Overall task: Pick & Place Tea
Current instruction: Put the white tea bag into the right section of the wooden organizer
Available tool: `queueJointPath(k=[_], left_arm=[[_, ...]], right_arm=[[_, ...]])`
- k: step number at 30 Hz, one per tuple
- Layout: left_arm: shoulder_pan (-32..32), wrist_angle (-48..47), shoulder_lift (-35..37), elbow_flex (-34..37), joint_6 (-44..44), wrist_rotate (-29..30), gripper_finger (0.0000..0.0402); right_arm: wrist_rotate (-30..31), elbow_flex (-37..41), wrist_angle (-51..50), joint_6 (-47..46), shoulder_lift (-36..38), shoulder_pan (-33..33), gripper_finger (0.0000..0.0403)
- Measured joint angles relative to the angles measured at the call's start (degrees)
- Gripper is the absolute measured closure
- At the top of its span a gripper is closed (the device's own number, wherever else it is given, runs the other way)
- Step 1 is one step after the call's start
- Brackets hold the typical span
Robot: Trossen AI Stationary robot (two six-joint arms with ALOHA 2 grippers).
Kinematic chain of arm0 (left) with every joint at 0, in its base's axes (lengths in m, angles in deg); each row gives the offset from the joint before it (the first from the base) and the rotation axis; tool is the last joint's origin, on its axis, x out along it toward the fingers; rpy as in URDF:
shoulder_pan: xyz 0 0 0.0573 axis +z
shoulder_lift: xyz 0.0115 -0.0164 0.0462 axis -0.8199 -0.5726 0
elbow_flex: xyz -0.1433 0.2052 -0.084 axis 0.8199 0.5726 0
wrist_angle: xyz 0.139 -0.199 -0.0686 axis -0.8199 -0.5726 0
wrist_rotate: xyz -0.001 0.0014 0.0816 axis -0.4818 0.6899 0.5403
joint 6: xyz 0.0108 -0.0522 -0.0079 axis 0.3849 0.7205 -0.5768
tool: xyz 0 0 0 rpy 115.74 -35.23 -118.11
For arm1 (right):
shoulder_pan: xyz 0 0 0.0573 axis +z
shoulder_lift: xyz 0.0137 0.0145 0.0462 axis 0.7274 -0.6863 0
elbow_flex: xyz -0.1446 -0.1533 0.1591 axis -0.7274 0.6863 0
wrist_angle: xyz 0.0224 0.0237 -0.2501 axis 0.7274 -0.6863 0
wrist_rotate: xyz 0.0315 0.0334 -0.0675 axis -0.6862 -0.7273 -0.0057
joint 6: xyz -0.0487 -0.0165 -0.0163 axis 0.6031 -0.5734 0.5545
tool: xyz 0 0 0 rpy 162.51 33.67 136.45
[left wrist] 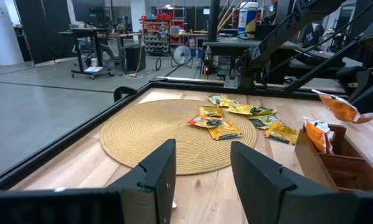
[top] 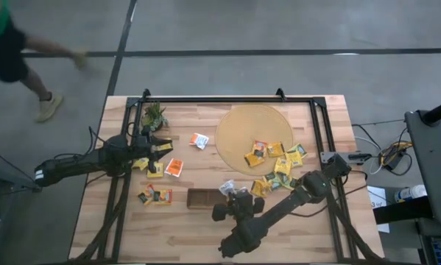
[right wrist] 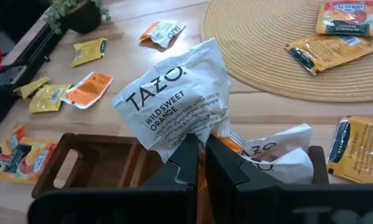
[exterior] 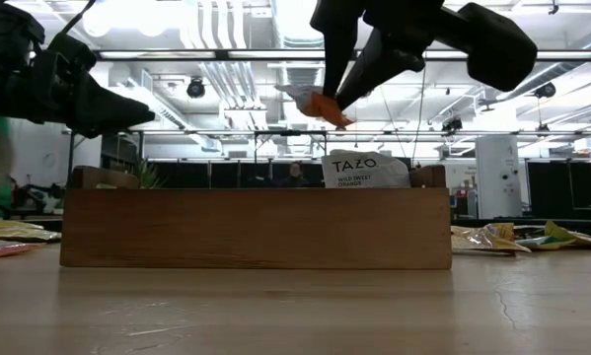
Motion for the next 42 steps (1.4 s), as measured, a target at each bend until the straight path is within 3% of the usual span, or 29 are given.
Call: queueJointPath(k=[42], left_arm=[[0.0,0.01,0.01,0.0,0.01,0.0,0.0255]], right_arm=[[3.97,1.07,6.2,4.28,-0.01,5.03,0.039]])
